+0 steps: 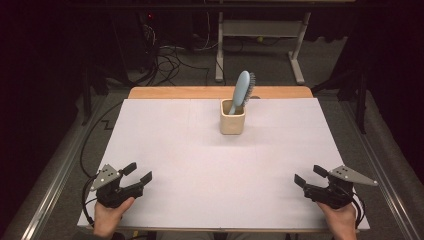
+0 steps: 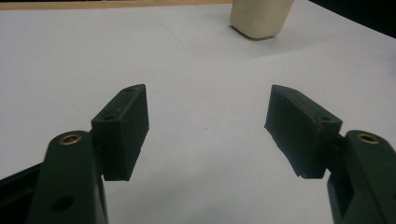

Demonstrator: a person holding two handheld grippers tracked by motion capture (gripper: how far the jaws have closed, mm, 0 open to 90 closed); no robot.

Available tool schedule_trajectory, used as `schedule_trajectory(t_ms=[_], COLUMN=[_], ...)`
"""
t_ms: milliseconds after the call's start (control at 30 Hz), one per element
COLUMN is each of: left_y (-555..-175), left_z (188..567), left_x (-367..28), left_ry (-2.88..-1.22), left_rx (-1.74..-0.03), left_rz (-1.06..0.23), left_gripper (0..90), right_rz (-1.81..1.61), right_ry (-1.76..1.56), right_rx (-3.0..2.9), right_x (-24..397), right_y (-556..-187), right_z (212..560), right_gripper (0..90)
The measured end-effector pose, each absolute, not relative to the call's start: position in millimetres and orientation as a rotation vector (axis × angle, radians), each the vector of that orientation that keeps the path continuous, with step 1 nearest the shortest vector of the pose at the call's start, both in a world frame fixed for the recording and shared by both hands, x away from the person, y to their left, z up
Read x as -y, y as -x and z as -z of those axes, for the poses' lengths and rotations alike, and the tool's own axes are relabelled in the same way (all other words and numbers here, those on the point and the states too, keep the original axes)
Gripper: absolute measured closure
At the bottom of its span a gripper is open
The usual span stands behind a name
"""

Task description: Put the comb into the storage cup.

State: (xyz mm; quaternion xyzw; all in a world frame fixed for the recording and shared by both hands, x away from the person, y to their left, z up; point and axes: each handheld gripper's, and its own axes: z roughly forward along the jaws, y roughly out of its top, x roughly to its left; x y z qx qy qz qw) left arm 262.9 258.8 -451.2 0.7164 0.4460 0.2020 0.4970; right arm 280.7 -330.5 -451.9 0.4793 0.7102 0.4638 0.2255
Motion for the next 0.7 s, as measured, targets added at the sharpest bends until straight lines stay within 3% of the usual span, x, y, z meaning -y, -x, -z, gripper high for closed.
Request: schedule_trajectory(t_ms=[700], left_y=[-264.3], left_z=[451.7], left_x=[-258.9], left_ry=[-1.739], left_rx=[-1.081], left_rz=[-0.482], left_gripper=[31.1], right_rz=[-1.255], right_ry=[-1.361], right_rx=[-1.961], right_x=[332.6], right_y=[-284.2], right_z=[455.8], right_gripper=[17.3])
